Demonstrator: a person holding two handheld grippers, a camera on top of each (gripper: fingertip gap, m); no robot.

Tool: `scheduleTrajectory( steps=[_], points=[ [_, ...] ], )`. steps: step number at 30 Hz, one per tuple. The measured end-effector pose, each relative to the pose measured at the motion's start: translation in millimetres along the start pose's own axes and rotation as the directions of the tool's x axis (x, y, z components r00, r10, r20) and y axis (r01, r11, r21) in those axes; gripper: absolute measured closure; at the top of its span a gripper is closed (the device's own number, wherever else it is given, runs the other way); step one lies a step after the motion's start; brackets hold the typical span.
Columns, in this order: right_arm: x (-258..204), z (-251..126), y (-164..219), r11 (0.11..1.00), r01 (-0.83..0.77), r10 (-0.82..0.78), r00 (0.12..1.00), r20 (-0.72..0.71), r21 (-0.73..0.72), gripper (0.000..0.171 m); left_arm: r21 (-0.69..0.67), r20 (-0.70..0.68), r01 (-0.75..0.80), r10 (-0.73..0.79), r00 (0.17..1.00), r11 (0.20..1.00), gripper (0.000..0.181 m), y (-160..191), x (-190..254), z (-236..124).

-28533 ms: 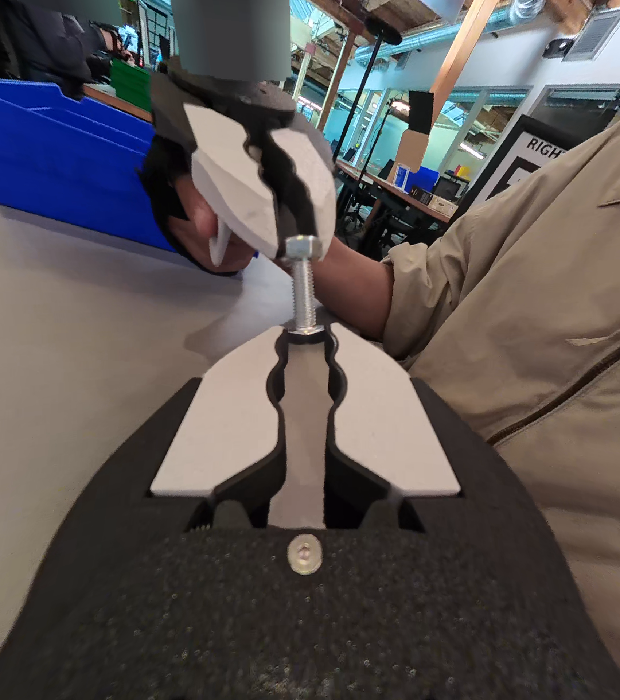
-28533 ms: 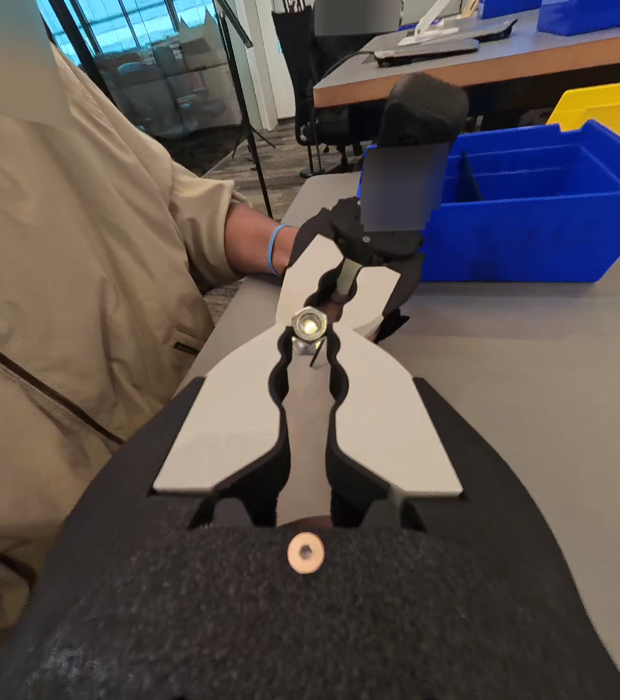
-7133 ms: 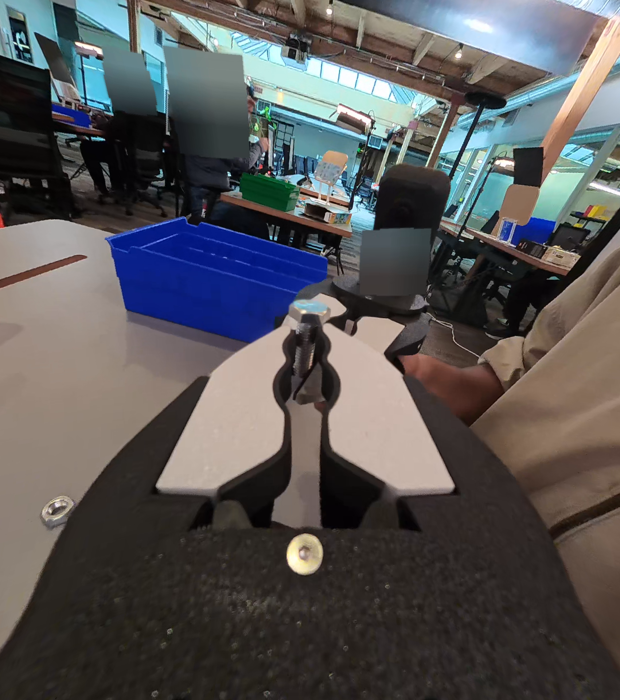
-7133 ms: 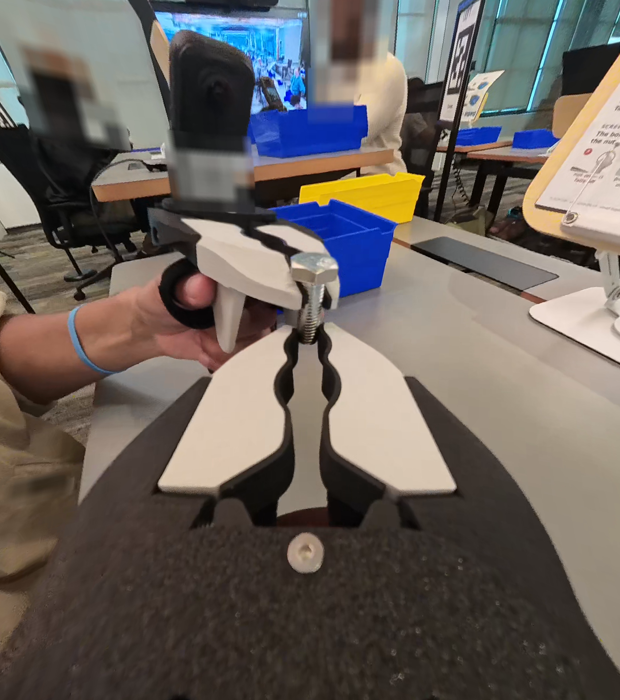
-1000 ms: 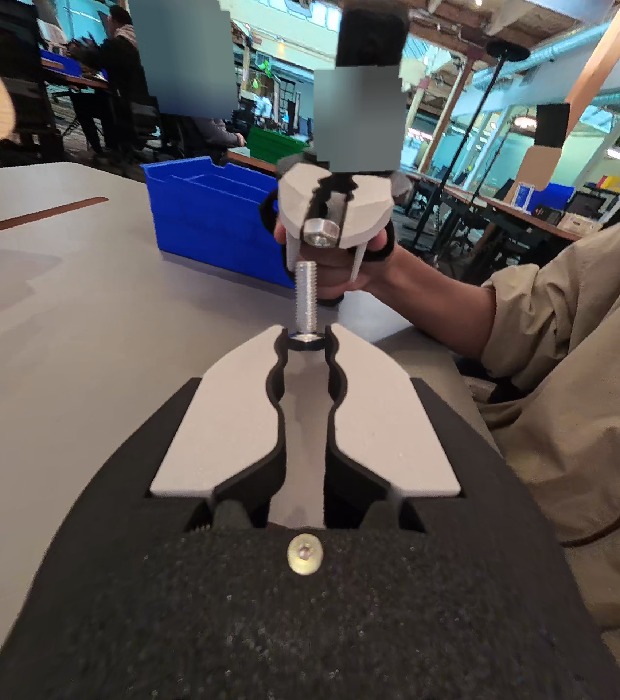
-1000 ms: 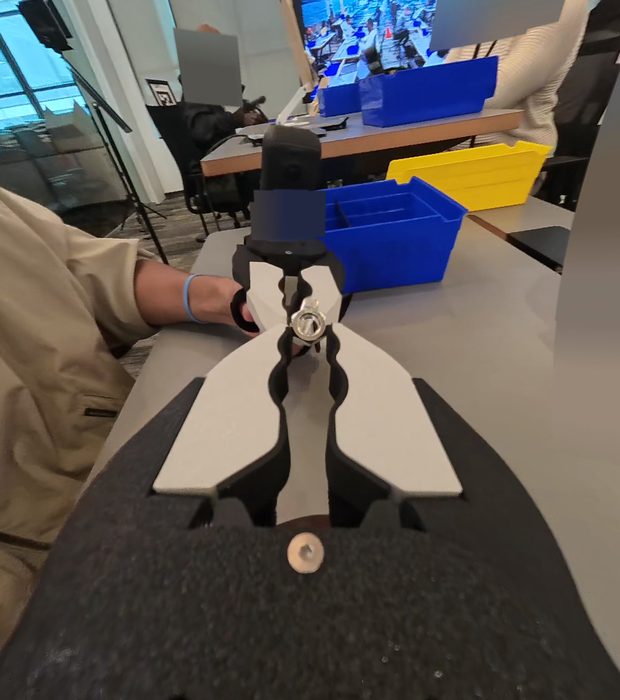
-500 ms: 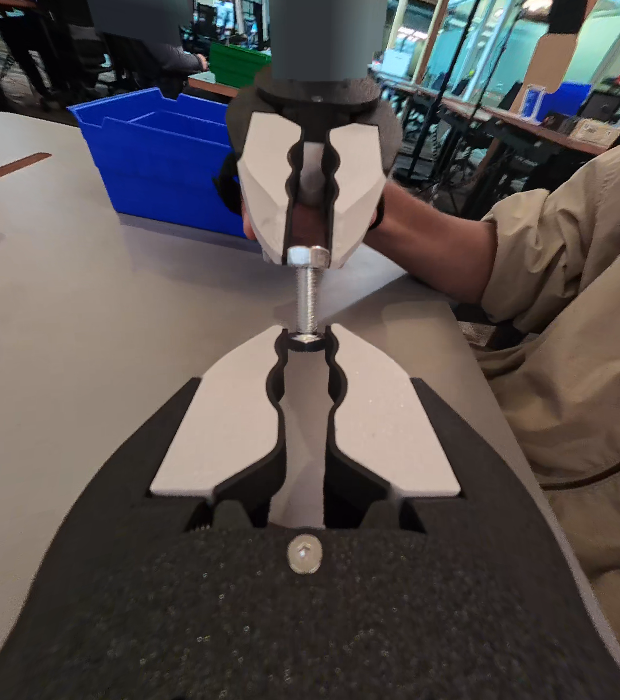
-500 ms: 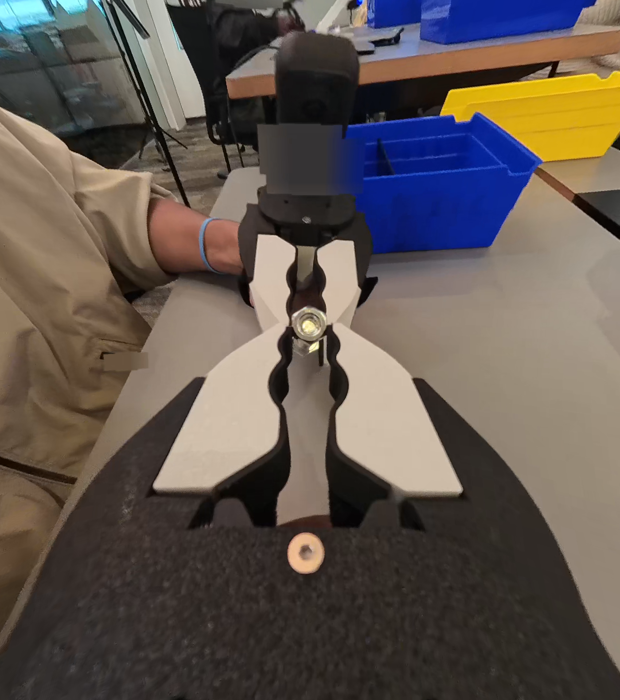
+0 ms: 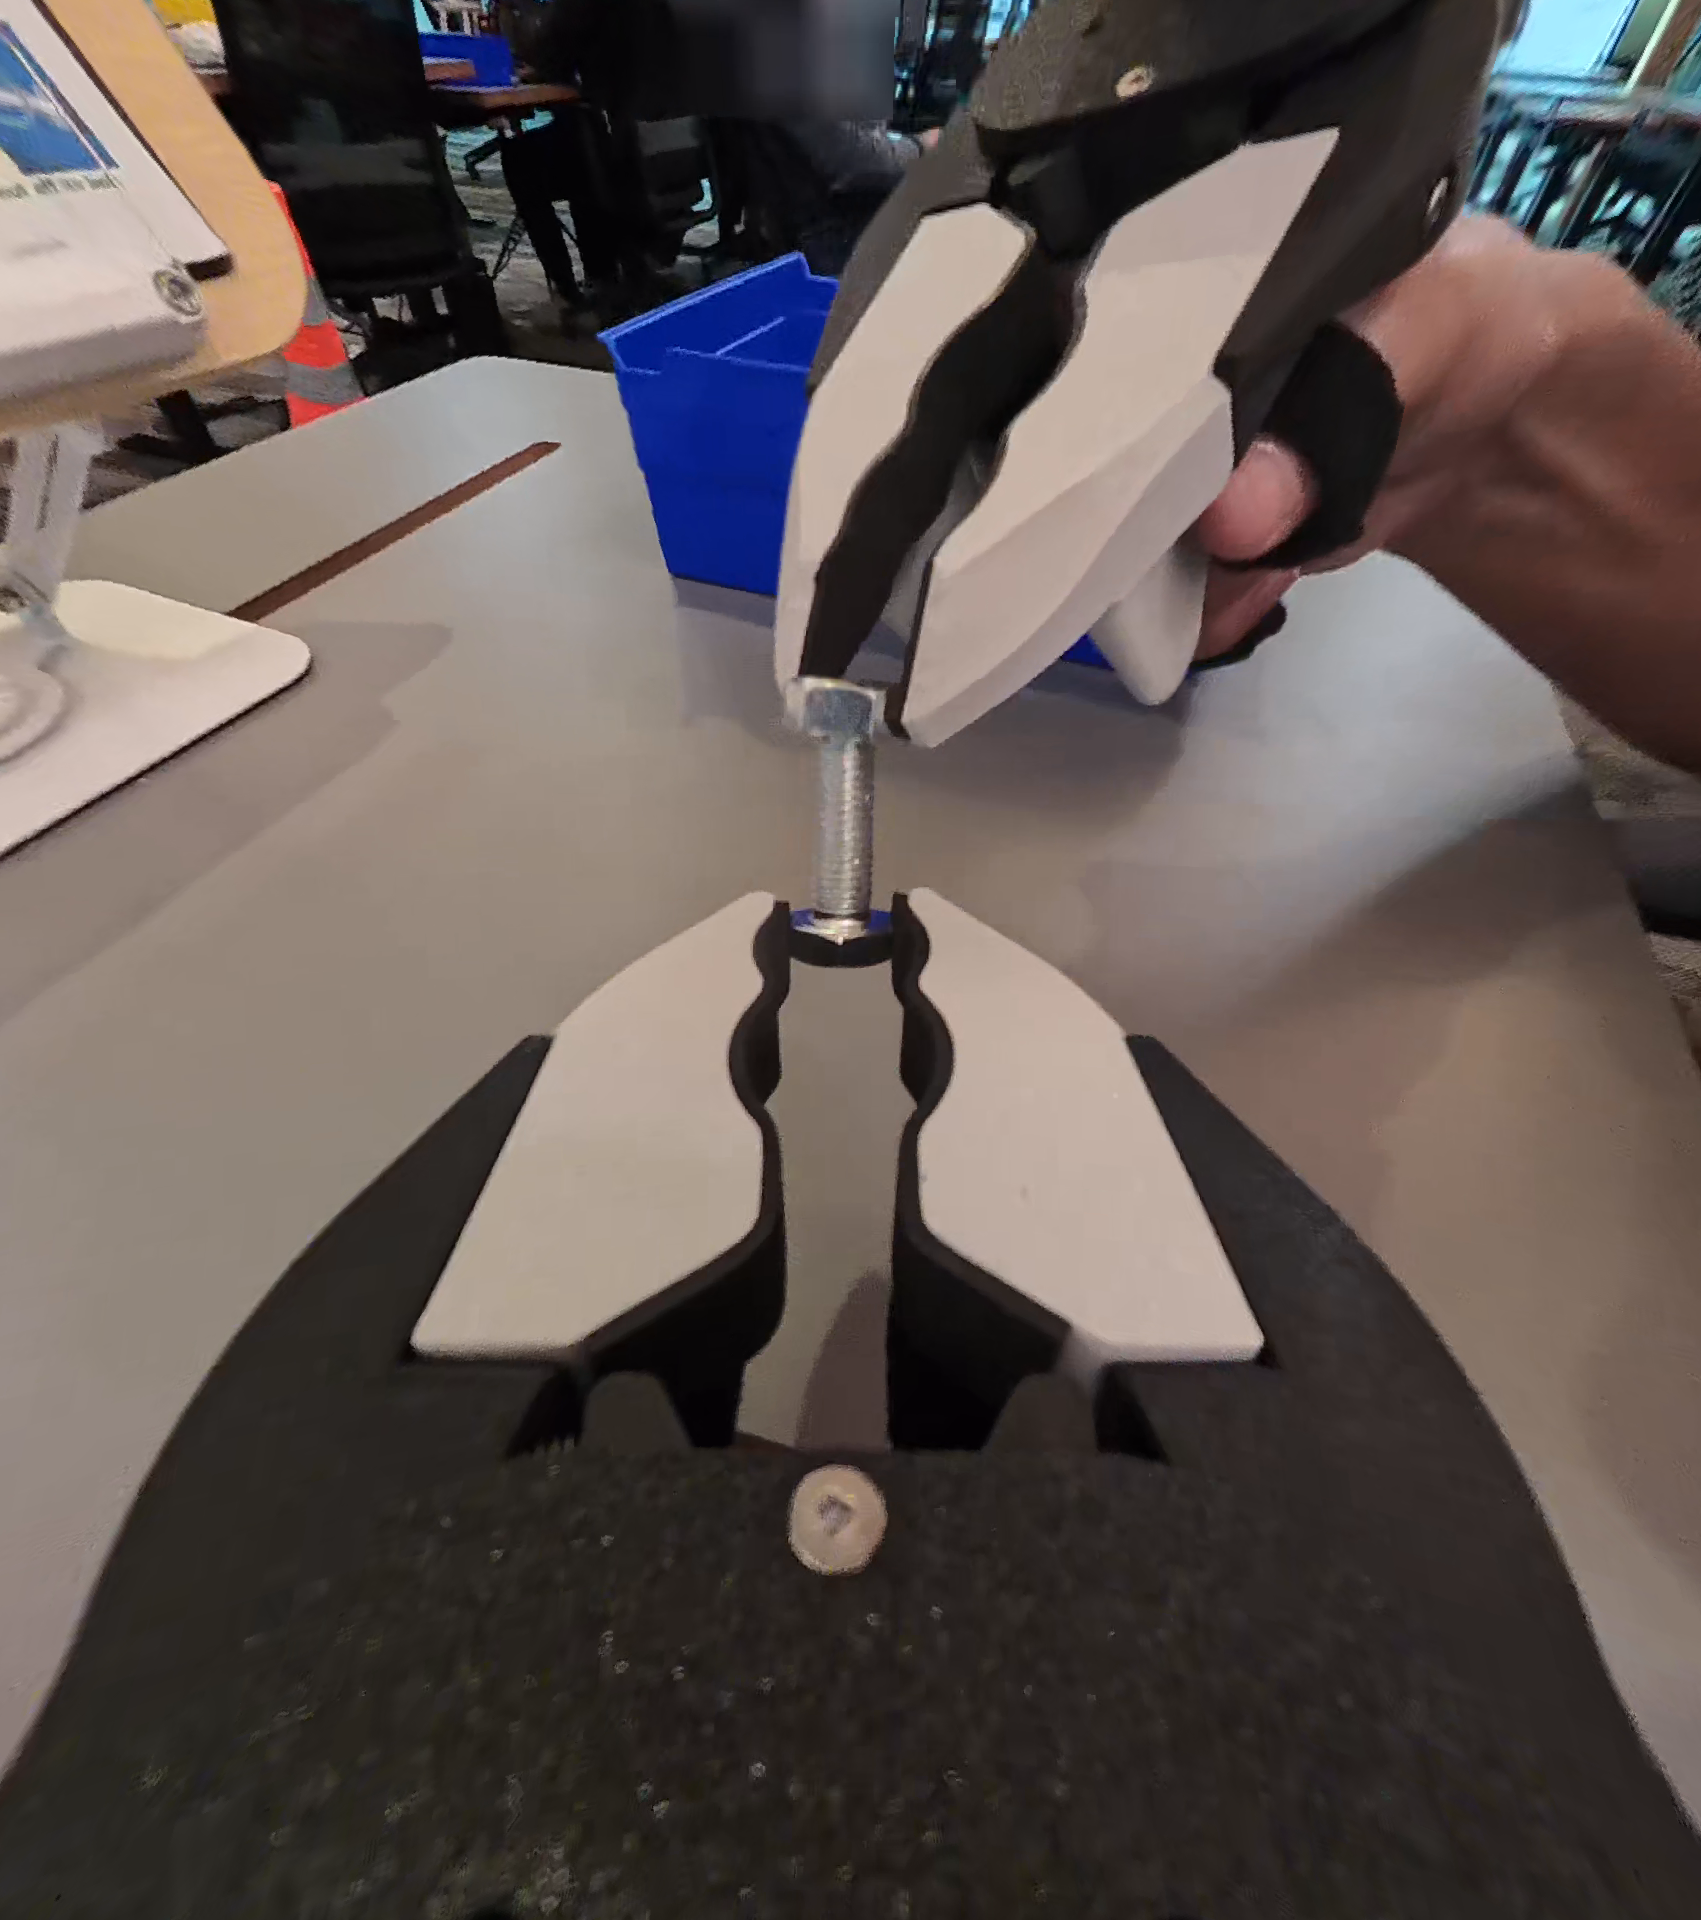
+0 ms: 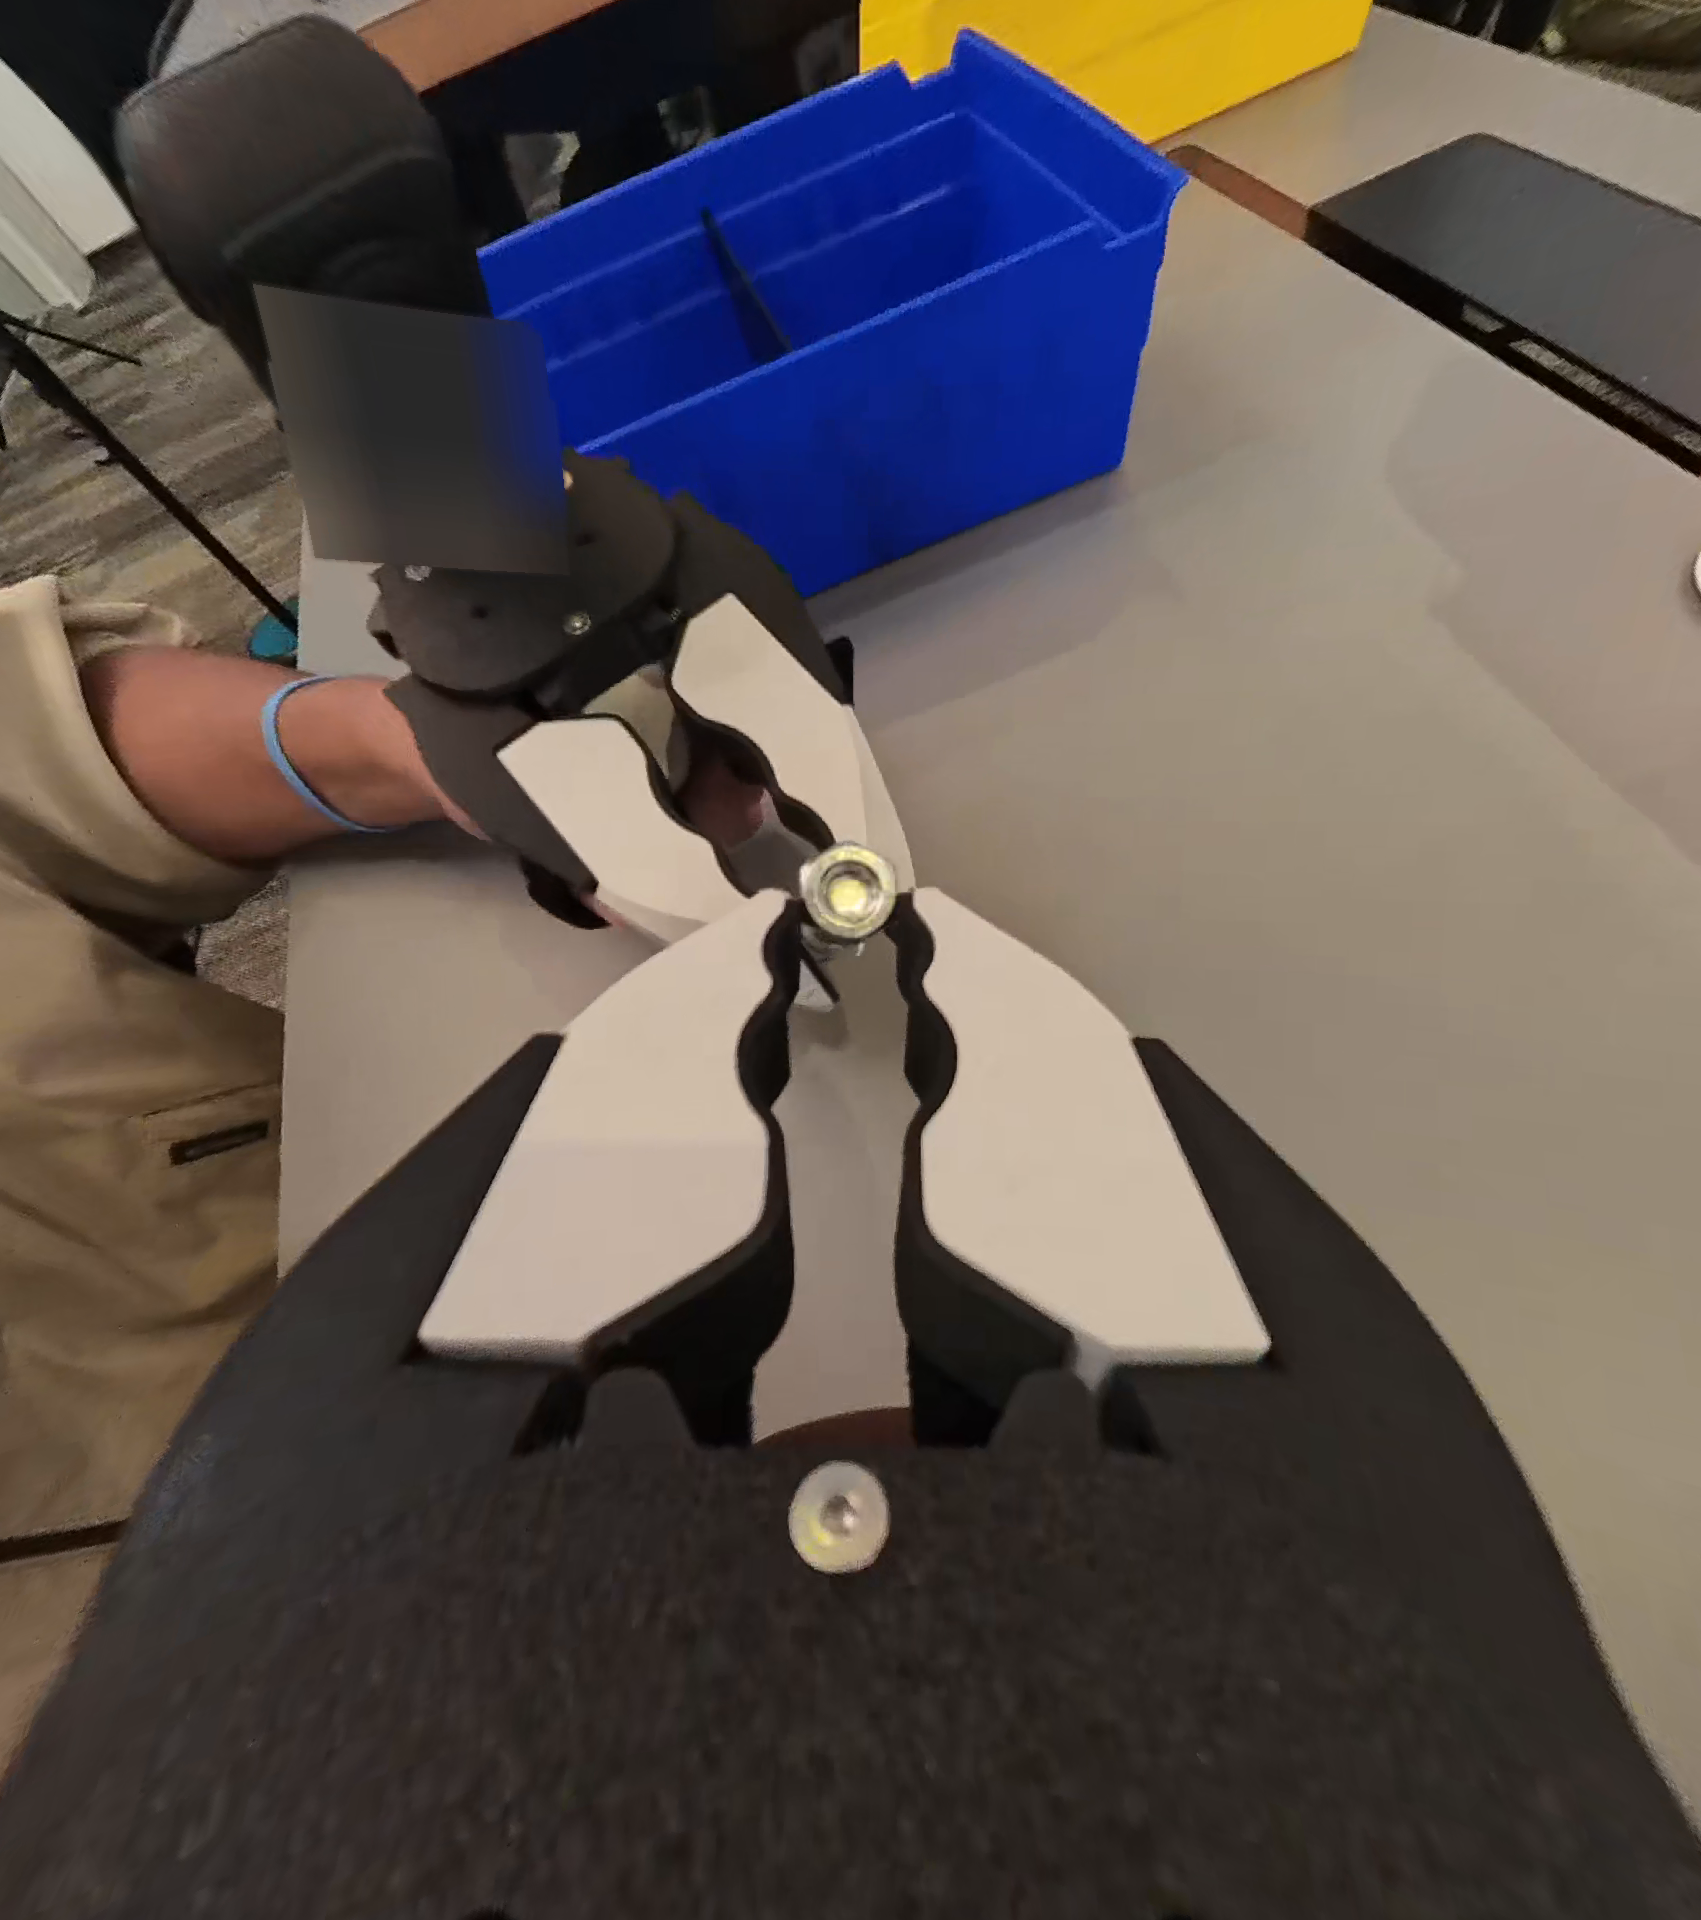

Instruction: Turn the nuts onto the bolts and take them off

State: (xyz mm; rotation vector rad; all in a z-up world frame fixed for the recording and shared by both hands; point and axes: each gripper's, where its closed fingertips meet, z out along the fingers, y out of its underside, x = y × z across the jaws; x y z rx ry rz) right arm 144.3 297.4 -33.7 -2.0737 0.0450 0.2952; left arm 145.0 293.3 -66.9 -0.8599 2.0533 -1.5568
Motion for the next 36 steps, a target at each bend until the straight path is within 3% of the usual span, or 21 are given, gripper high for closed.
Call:
scheduleTrajectory(
  steps=[9, 27, 36],
  points=[
    [0, 3, -4, 1.0, 0.0, 0.001, 1.0, -0.003, 0.018, 0.147, 0.034, -0.072, 0.112, -0.109, 0.991, 0.993, 0.163, -3, 0, -2],
    [-3, -4, -6, 0.998, -0.001, -0.001, 1.0, 0.028, 0.057, 0.145, 0.059, -0.107, 0.16, -0.153, 0.982, 0.985, 0.163, -5, -2, -5],
    [-14, 0, -17, 0.984, -0.016, -0.006, 0.993, 0.122, 0.176, 0.127, 0.089, -0.192, 0.168, -0.149, 0.97, 0.982, 0.163, -12, 11, -6]
  ],
)
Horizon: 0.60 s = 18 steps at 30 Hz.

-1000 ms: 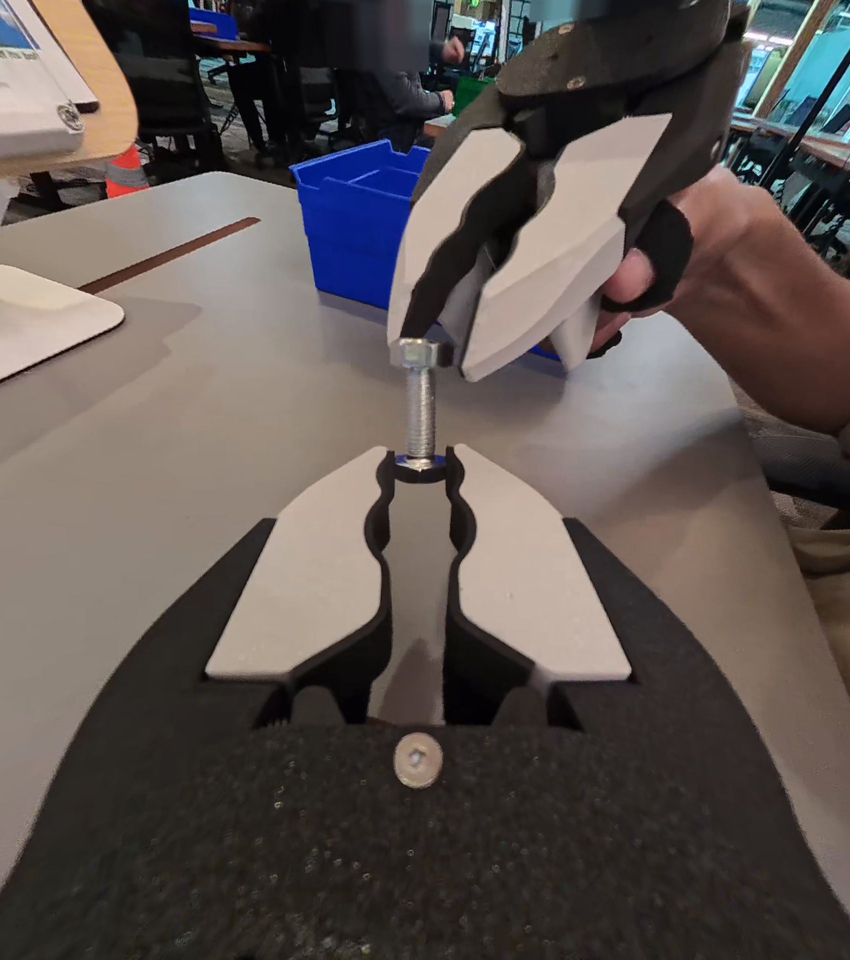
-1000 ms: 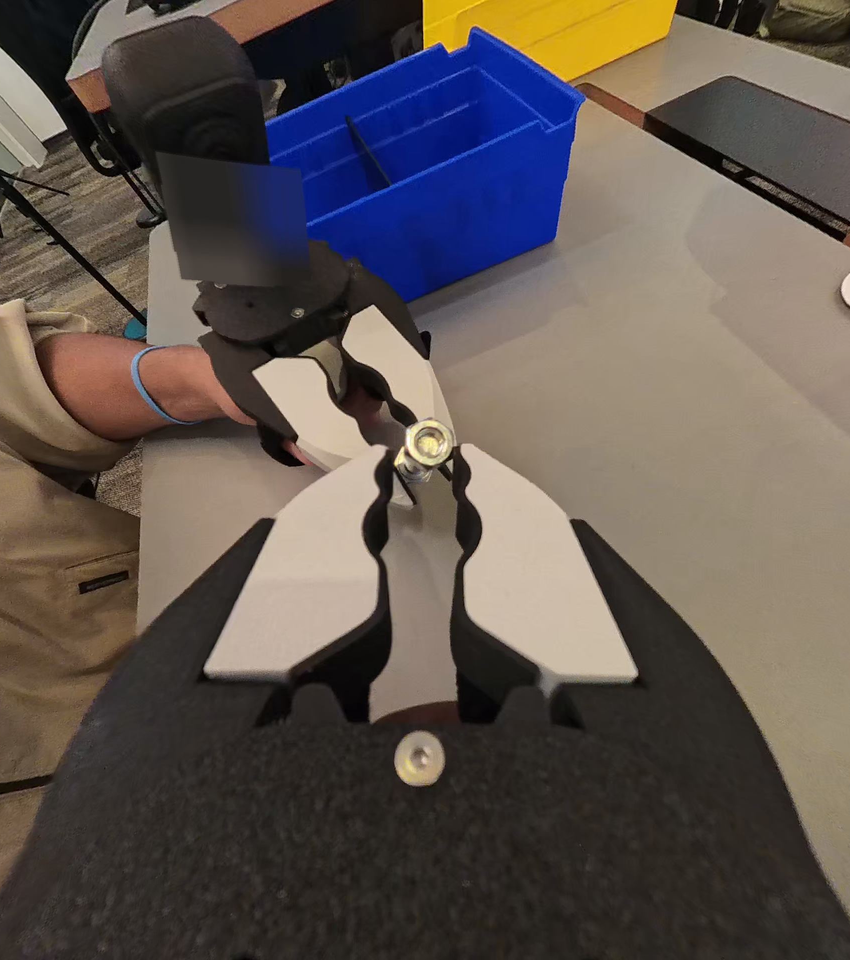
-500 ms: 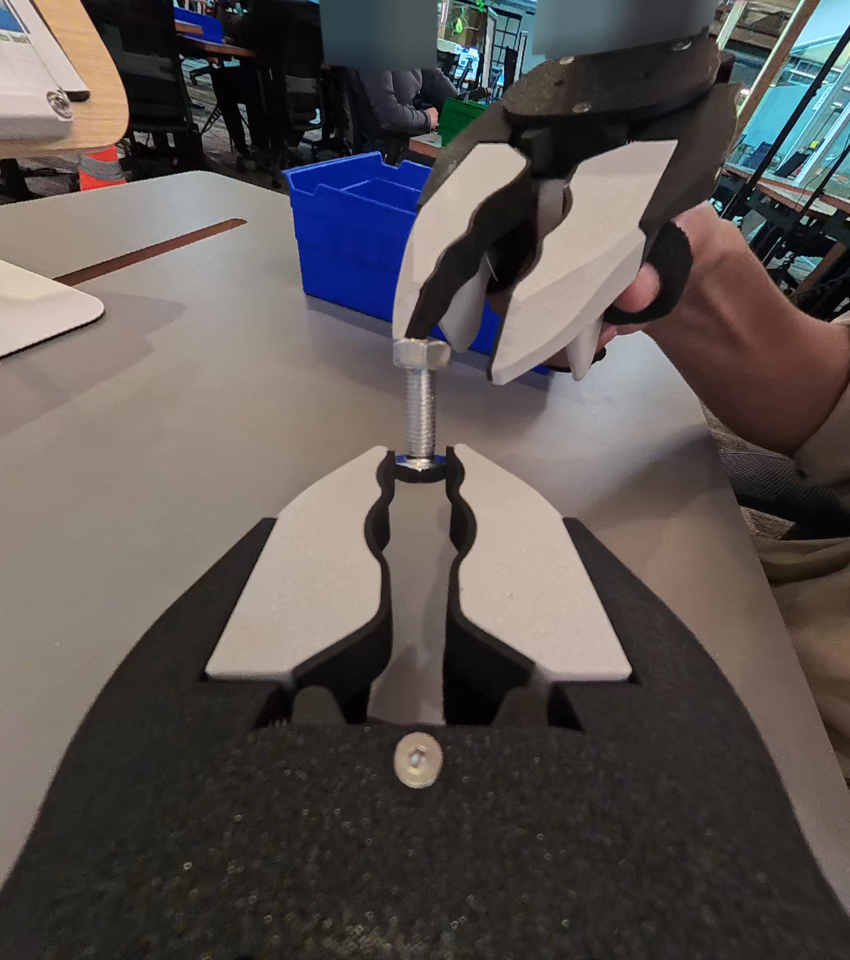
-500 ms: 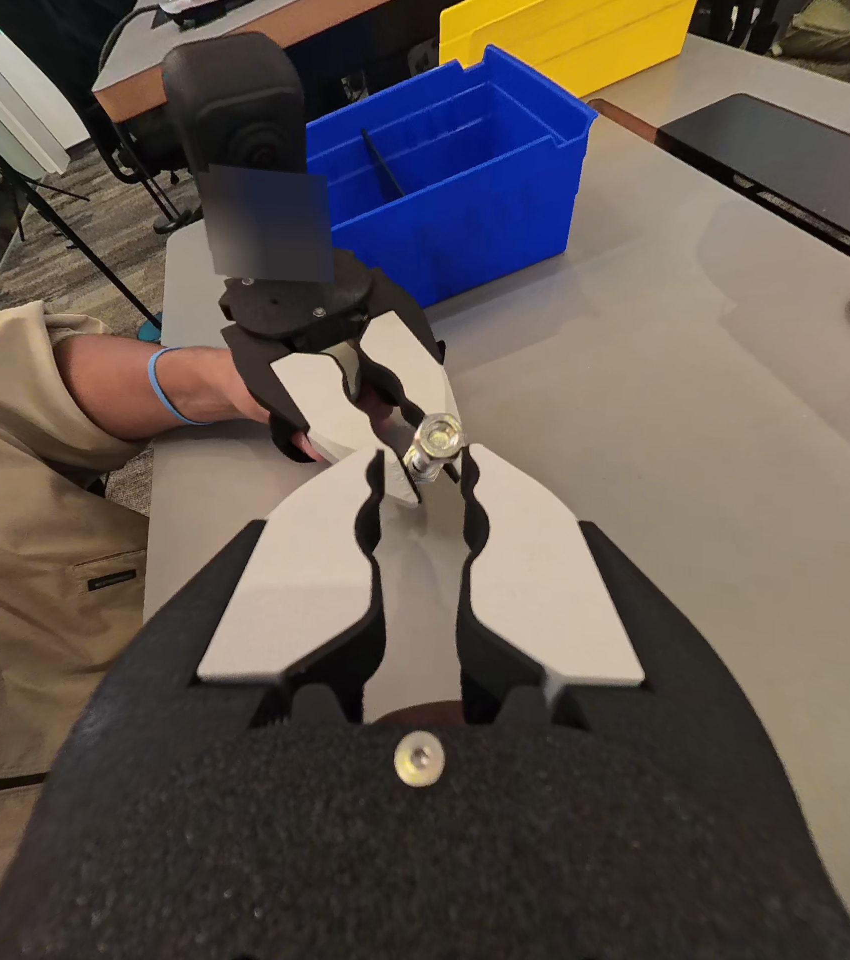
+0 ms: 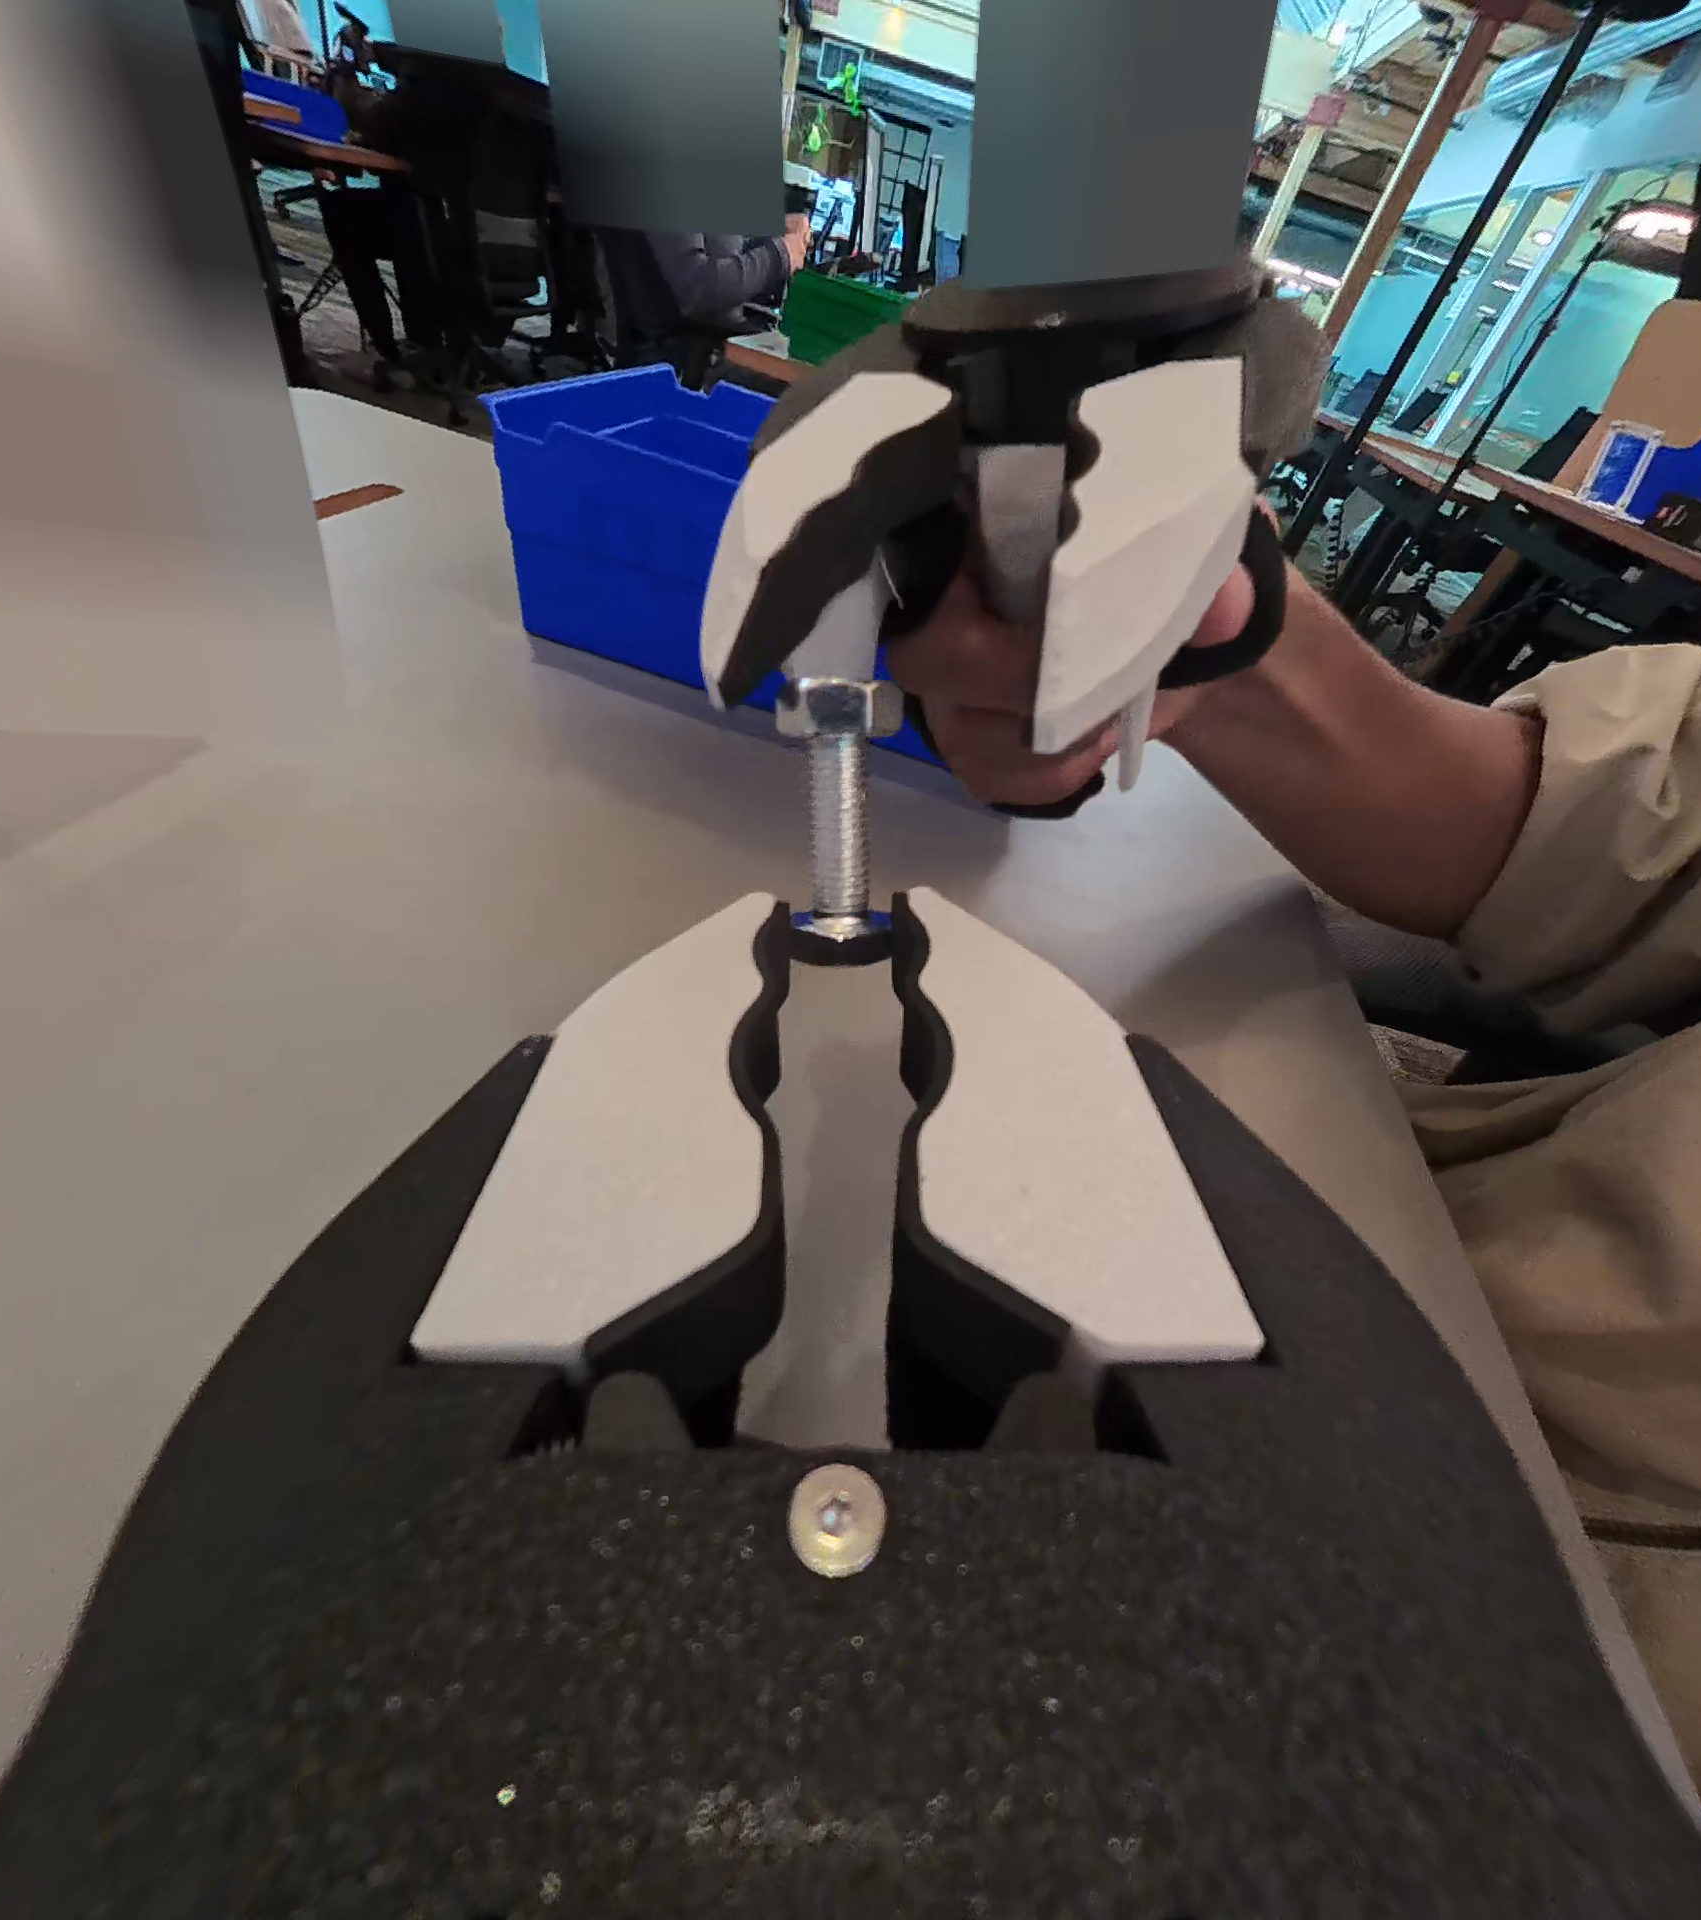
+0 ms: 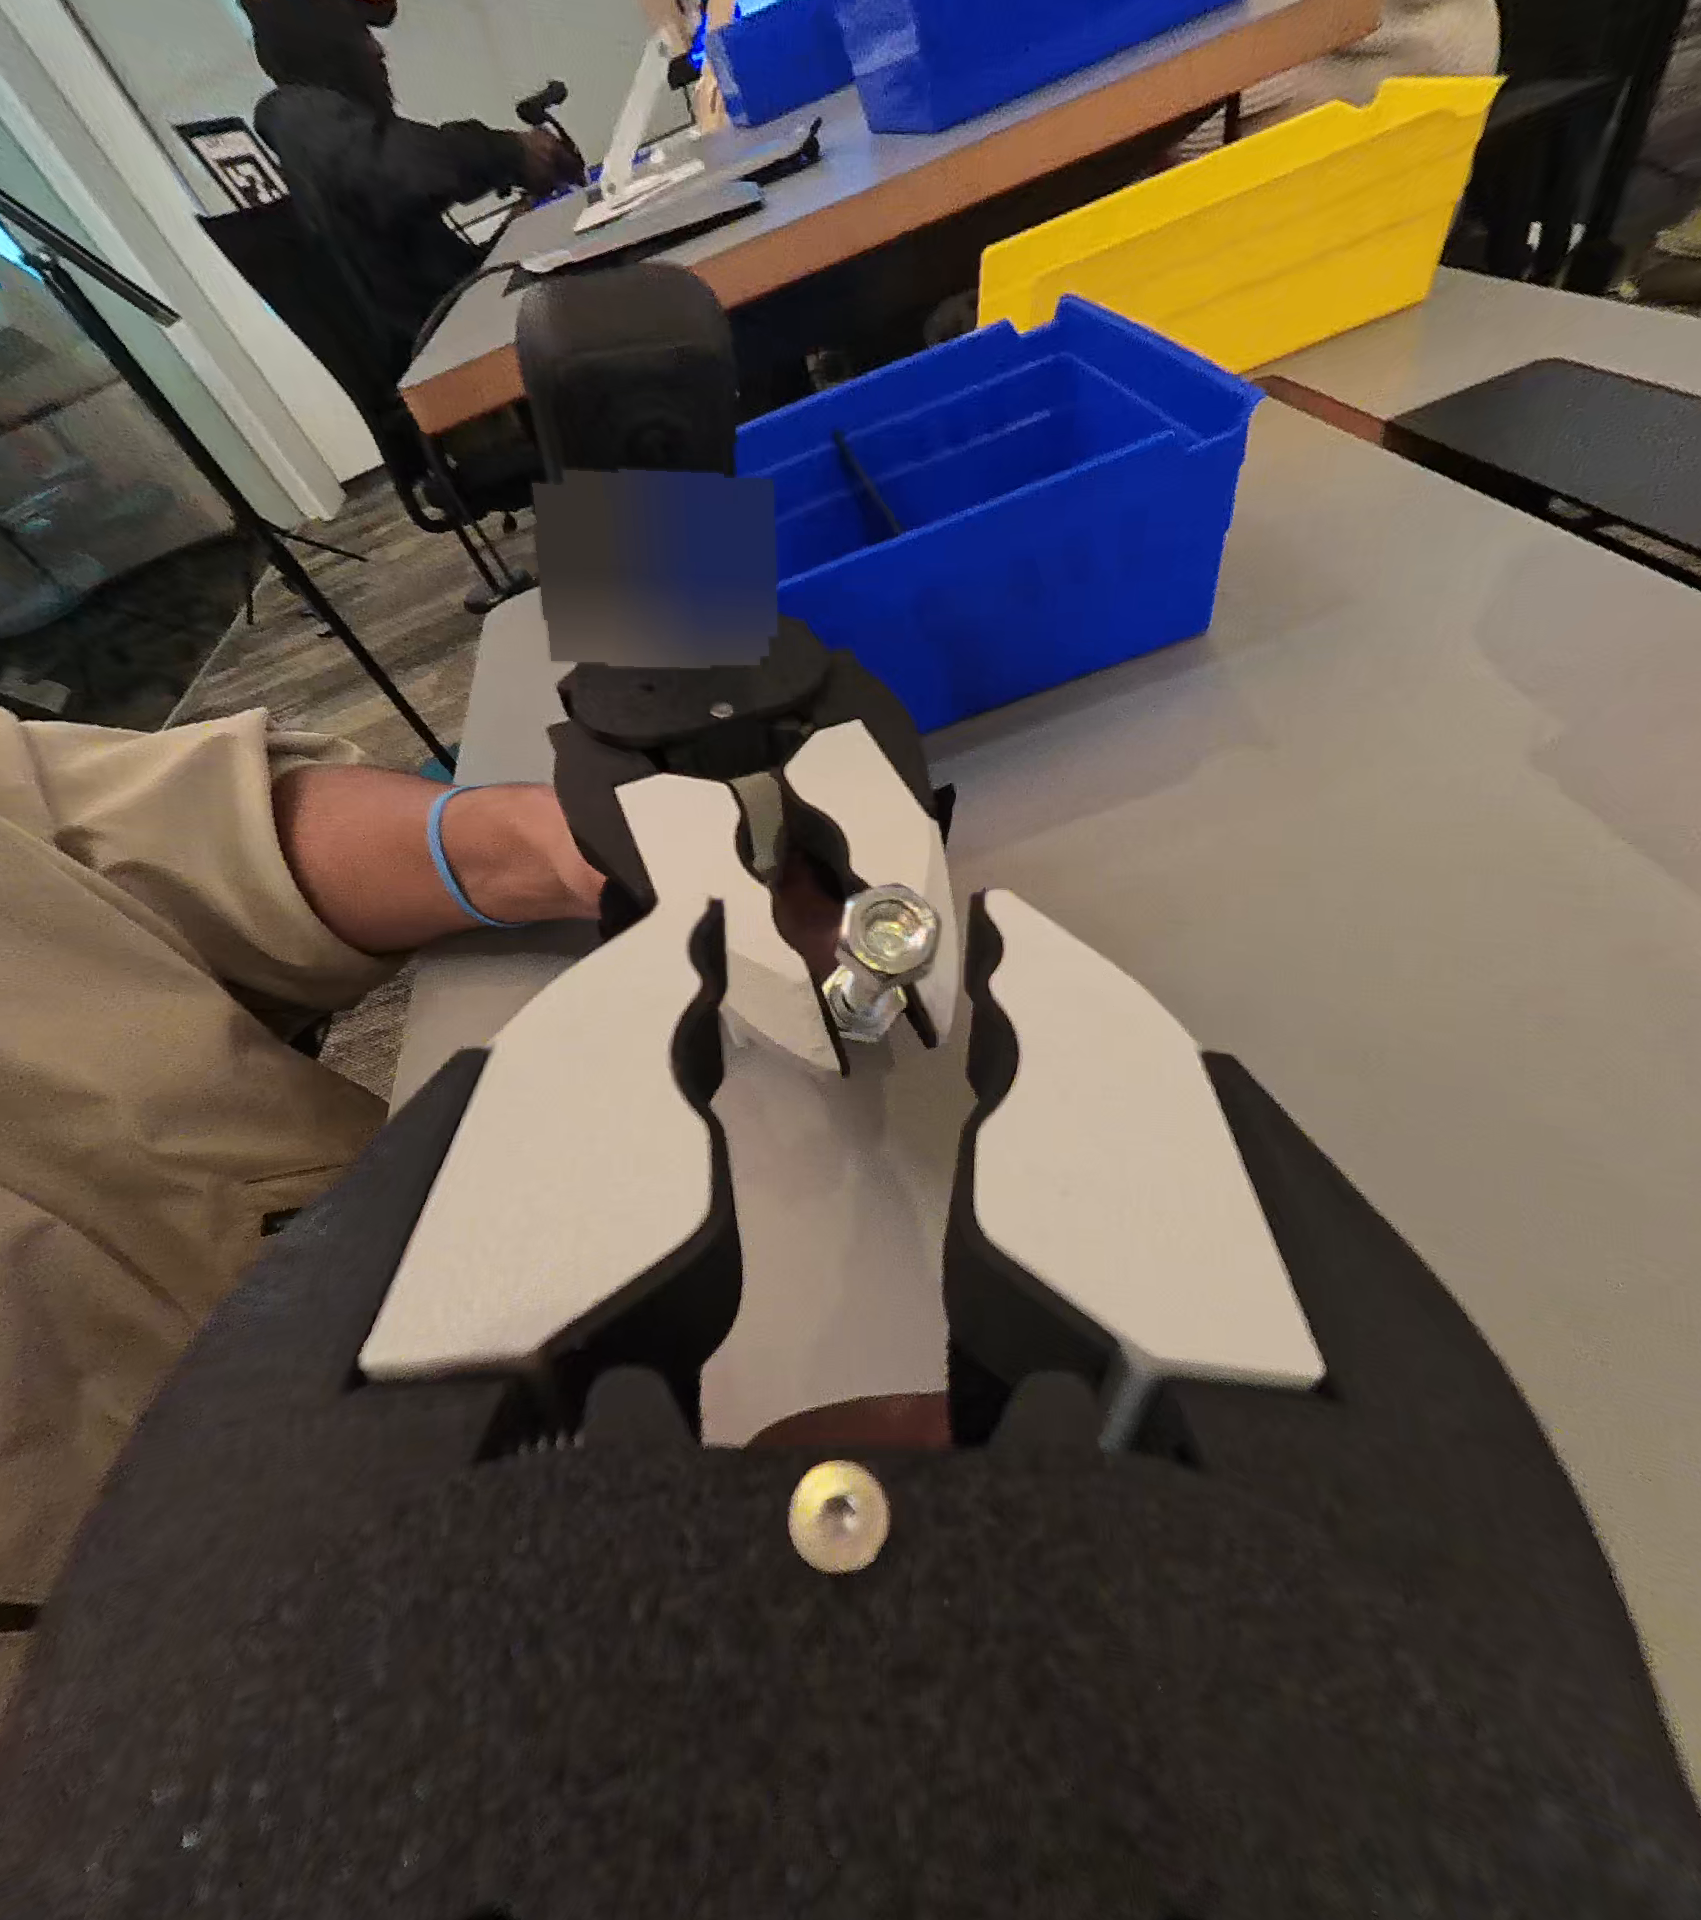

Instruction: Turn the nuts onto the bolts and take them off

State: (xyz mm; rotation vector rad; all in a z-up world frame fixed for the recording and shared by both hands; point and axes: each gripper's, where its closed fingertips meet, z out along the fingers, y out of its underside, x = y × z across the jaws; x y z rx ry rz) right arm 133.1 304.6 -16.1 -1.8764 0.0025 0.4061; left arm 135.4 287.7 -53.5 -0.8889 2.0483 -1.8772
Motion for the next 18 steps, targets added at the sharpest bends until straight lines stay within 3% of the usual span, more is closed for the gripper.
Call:
scheduleTrajectory(
  steps=[11, 18],
  points=[
    [1, -10, -2, 0.999, 0.03, -0.029, 0.998, -0.051, 0.015, 0.126, 0.051, 0.005, 0.046, -0.047, 0.999, 0.998, 0.163, -9, -8, -9],
    [-12, 11, -6, 0.999, 0.031, -0.031, 0.999, 0.007, 0.02, 0.12, 0.019, -0.041, 0.018, -0.017, 0.999, 1.0, 0.163, -3, 4, -2]
  ],
)
